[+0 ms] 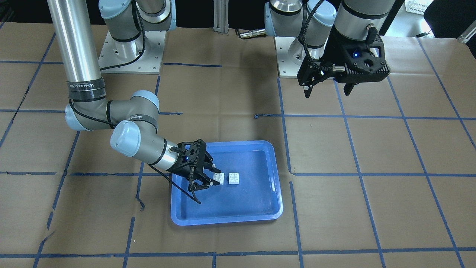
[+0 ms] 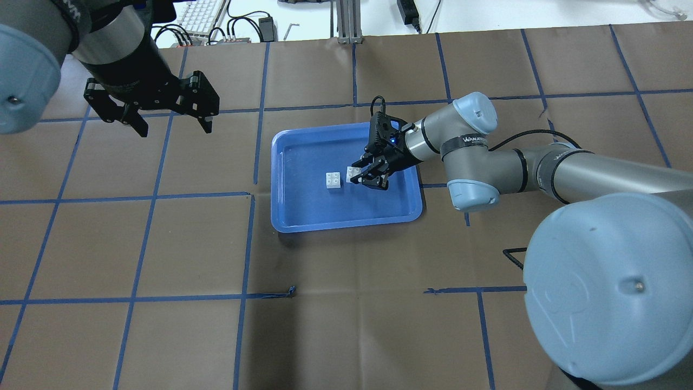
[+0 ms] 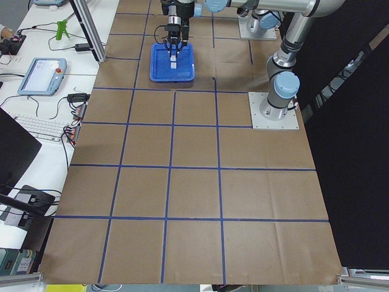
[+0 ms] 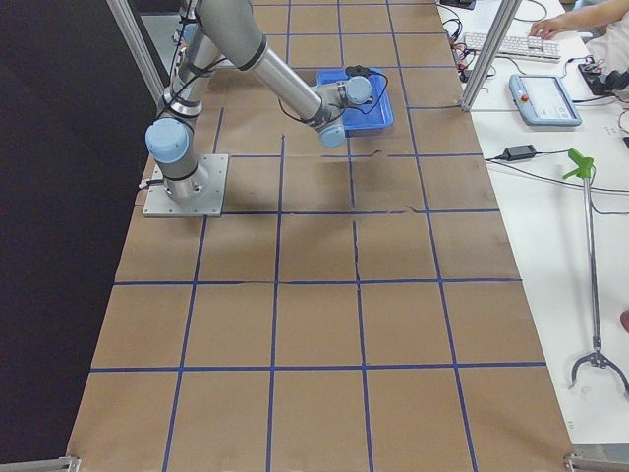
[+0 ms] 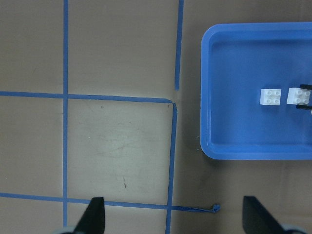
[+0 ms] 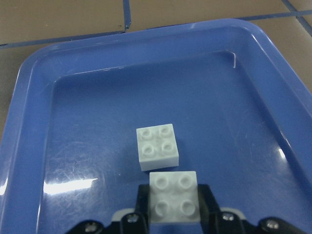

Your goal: Assemble white blocks and place on blue tray

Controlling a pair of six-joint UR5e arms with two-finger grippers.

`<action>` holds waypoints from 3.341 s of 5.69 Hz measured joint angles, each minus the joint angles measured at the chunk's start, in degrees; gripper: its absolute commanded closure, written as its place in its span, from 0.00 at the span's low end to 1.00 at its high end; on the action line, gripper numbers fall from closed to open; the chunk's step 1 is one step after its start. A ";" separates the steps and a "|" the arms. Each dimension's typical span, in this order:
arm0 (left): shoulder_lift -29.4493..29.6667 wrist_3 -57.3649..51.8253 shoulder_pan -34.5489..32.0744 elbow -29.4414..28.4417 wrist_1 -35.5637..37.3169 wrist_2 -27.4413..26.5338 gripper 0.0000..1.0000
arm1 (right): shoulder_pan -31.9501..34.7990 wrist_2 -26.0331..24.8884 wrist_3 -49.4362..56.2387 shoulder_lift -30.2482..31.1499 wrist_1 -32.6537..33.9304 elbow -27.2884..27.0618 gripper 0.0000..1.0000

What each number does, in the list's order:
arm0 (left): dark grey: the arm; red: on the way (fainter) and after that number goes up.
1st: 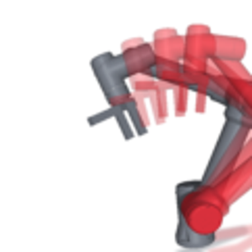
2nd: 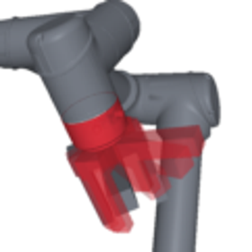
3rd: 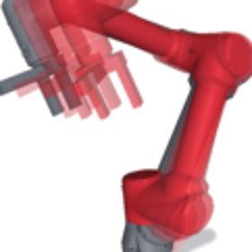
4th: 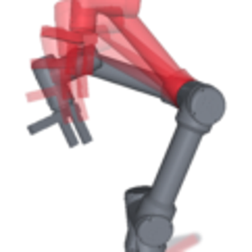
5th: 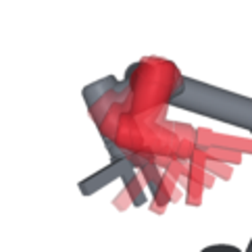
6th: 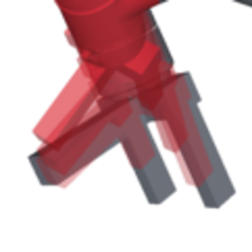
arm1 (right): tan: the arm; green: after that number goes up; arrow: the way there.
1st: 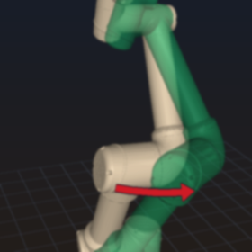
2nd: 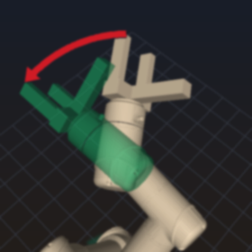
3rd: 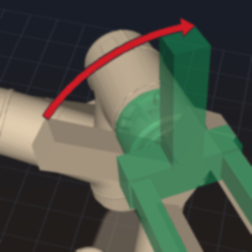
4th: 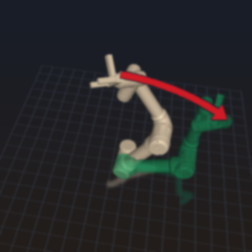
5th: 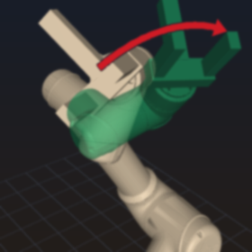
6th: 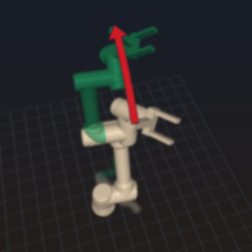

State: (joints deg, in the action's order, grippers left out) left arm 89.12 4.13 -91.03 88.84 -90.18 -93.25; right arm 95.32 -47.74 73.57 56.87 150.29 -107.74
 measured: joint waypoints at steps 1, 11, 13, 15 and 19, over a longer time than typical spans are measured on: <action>-0.26 0.00 0.03 0.16 0.00 -0.09 0.01 | 0.56 -0.99 -0.77 -0.08 0.00 0.42 0.73; -0.98 -0.09 0.09 0.10 -0.41 -0.41 0.01 | 2.32 -1.70 0.16 -1.83 1.95 1.25 0.72; -1.19 -0.16 0.06 0.40 -0.23 -0.51 0.01 | 2.32 -1.66 -0.03 -1.69 1.79 1.08 0.72; -1.22 -0.13 0.06 0.45 -0.10 -0.53 0.01 | 2.39 -1.65 -0.09 -1.68 1.76 0.91 0.72; -1.23 -0.18 0.06 0.46 -0.09 -0.53 0.01 | 2.41 -1.62 -0.16 -1.69 1.69 0.78 0.52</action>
State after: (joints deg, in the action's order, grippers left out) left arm 87.89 3.95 -90.97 89.30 -90.26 -93.78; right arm 97.73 -49.37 73.41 55.18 151.99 -106.96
